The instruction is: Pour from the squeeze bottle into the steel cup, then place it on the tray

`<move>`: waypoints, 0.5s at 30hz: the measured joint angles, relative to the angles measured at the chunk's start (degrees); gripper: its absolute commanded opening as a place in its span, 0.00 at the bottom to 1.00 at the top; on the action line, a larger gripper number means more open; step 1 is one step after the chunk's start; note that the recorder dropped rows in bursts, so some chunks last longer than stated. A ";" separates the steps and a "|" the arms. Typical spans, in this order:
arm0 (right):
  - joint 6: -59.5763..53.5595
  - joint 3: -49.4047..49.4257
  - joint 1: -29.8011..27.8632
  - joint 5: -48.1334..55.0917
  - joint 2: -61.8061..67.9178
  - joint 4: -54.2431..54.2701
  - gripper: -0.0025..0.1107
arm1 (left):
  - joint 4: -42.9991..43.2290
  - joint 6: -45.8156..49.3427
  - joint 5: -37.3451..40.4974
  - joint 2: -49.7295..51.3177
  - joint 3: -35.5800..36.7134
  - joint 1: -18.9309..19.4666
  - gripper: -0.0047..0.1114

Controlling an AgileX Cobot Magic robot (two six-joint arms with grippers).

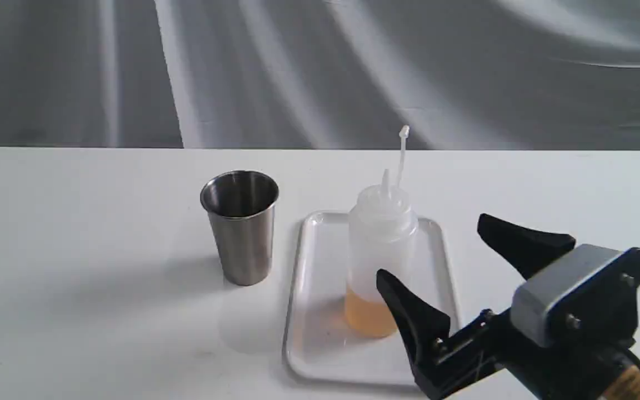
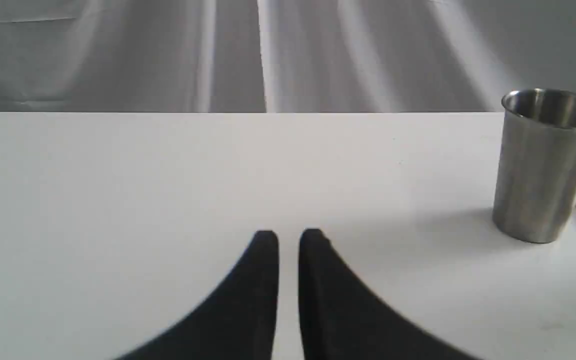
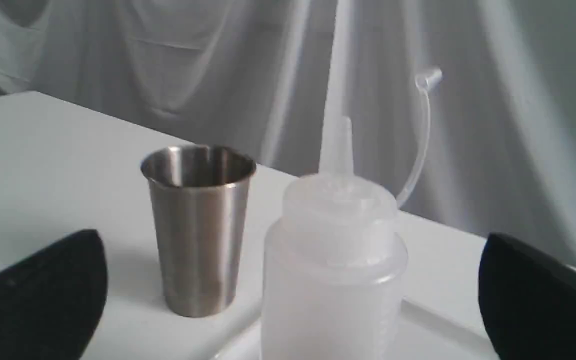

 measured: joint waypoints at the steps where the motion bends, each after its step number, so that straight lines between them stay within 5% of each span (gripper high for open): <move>1: 0.00 0.74 0.00 0.00 -1.62 -0.64 0.94 | 0.00 0.00 0.00 0.00 0.00 0.00 0.11; 7: 1.25 4.23 0.00 0.00 -10.44 -6.70 0.81 | 0.00 0.00 0.00 0.00 0.00 0.00 0.11; 15: 3.44 6.97 0.00 2.85 -21.56 -12.14 0.22 | 0.00 0.00 0.00 0.00 0.00 0.00 0.11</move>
